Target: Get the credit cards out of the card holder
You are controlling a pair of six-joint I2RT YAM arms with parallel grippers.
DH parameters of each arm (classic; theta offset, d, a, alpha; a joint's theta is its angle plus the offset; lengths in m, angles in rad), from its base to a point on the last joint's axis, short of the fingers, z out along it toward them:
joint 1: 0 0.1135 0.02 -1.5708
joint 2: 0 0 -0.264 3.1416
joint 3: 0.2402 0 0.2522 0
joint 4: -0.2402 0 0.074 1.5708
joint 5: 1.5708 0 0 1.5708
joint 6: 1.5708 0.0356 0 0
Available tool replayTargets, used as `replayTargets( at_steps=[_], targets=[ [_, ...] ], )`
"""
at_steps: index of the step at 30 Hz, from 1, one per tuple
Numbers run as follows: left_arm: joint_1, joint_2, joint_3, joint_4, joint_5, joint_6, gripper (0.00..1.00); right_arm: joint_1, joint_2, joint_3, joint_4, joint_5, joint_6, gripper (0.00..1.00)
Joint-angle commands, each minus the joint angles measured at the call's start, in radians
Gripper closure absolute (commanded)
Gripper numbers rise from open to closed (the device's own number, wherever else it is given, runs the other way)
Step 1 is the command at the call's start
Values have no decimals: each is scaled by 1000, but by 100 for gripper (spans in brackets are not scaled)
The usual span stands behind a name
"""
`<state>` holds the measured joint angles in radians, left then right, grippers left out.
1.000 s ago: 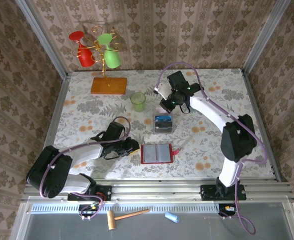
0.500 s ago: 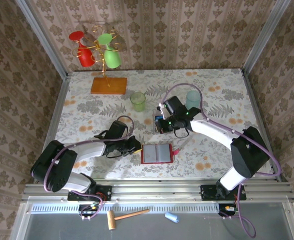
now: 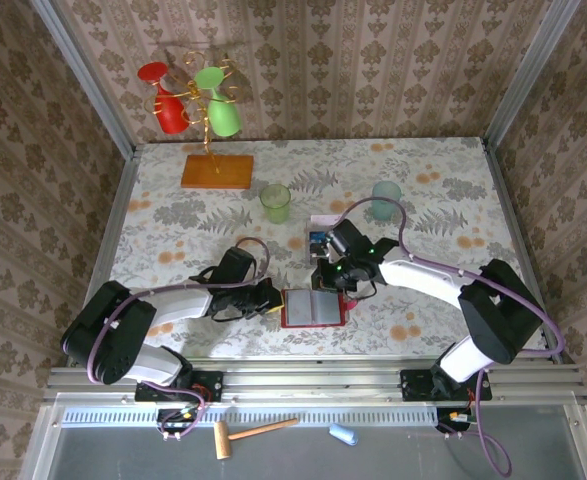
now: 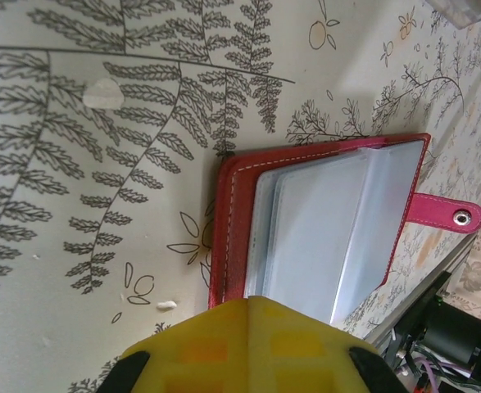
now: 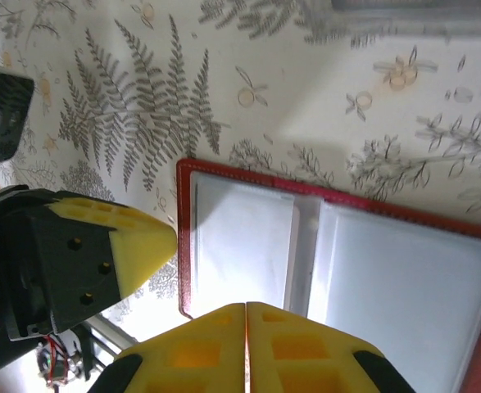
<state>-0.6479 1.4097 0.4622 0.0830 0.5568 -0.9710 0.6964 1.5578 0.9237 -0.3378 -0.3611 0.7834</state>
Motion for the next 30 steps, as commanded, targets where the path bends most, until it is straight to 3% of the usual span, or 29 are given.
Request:
replayTargets(
  at_steps=[1, 13, 23, 30],
  targets=[
    [-6, -5, -16, 15, 11, 0, 95, 27, 30, -5, 44, -50, 62, 90],
    [-5, 10, -15, 13, 6, 0, 95, 70, 153, 2, 105, -111, 102, 85],
    [1, 37, -28, -3, -2, 8, 94, 79, 184, 13, 64, -57, 106, 71],
    [10, 51, -31, -20, -7, 24, 94, 74, 167, 6, 16, -16, 91, 69]
  ],
)
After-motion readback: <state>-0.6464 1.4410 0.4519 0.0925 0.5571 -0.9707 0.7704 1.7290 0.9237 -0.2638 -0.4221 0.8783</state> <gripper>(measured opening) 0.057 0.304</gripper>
